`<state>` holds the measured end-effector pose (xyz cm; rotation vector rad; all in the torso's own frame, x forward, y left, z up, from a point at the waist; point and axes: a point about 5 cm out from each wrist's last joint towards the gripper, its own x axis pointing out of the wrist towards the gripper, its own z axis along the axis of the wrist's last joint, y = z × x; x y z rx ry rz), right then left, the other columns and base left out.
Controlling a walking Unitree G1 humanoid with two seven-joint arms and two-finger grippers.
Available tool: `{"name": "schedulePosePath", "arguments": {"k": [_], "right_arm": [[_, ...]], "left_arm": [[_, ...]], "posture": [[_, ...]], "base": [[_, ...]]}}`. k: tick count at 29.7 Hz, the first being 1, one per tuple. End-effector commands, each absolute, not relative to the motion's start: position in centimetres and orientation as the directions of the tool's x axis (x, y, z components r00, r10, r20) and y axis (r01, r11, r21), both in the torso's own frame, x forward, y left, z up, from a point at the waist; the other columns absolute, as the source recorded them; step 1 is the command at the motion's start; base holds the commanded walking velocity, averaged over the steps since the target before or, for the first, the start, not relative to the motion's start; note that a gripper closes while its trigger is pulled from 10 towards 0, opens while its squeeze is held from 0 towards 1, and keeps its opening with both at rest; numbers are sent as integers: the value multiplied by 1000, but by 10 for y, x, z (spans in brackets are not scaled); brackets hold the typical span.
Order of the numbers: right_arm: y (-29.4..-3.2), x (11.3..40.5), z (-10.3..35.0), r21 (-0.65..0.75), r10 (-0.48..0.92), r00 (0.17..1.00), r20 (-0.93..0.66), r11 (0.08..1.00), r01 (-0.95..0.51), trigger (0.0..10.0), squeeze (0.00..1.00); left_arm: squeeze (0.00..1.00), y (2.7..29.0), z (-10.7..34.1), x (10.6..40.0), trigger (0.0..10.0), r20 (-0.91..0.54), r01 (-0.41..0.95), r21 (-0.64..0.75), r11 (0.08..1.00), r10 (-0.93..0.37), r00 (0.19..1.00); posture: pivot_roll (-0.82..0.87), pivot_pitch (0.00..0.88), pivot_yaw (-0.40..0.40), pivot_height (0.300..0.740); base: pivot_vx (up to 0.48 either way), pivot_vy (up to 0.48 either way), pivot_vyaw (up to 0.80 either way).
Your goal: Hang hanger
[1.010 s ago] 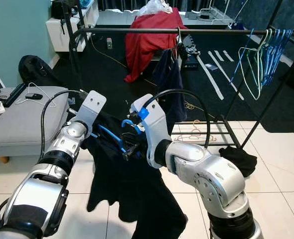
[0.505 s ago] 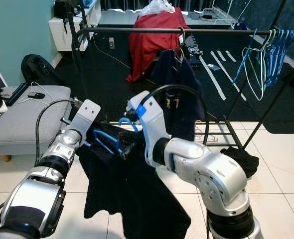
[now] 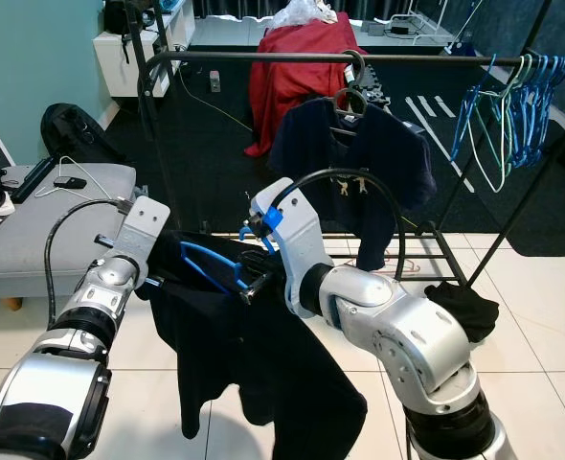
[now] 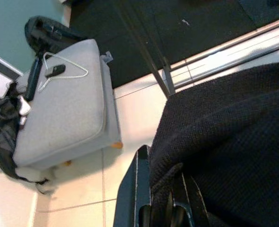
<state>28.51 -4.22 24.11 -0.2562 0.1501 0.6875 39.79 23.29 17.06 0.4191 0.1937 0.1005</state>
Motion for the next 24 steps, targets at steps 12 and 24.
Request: {"name": "schedulePosePath", "arguments": {"k": [12,24], "right_arm": [[-38,287,210,-296,582,785,-212,727,-619,10000,0],[-67,280,215,-344,489,866,104,835,-430,10000,0]], "left_arm": [[0,210,239,415,0,90,-36,207,978,18,996],[0,217,253,417,0,116,-94,293,951,63,991]], "posture": [[-23,172,28,740],[-27,160,34,740]], "base": [[0,0,0],[0,0,0]]}}
